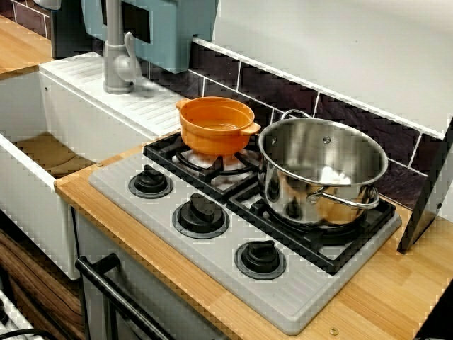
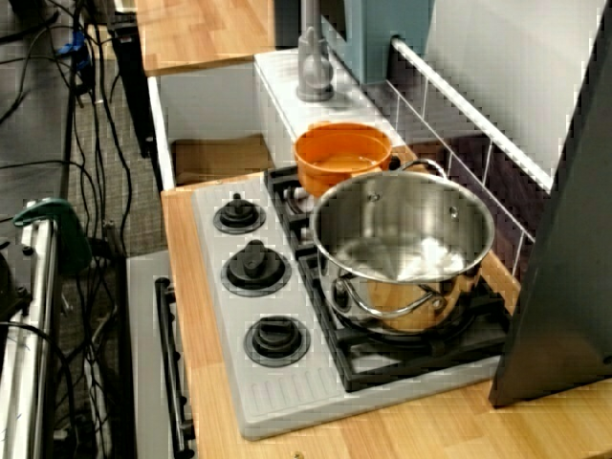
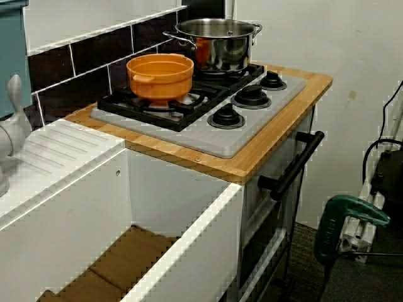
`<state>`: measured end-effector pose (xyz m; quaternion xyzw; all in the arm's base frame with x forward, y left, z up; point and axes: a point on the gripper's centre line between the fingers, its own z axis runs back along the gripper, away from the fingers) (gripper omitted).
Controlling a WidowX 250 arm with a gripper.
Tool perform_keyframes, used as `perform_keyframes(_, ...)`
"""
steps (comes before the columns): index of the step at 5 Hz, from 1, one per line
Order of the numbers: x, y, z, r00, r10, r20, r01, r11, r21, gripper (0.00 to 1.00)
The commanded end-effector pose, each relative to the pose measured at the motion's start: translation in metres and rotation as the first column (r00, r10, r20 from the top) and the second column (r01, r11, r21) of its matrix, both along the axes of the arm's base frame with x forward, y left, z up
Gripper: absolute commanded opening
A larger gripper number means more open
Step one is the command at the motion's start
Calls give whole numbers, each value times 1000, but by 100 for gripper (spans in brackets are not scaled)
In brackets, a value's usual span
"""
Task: Lift pot from stove
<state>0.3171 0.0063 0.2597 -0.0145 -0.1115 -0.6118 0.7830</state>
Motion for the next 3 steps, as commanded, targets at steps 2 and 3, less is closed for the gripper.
perform_keyframes(2, 5, -1, -8, 1000, -3, 3, 3, 1000, 10, 100)
perform_keyframes(3, 13, -2, -17, 1000, 7, -11, -7, 1000, 13, 100)
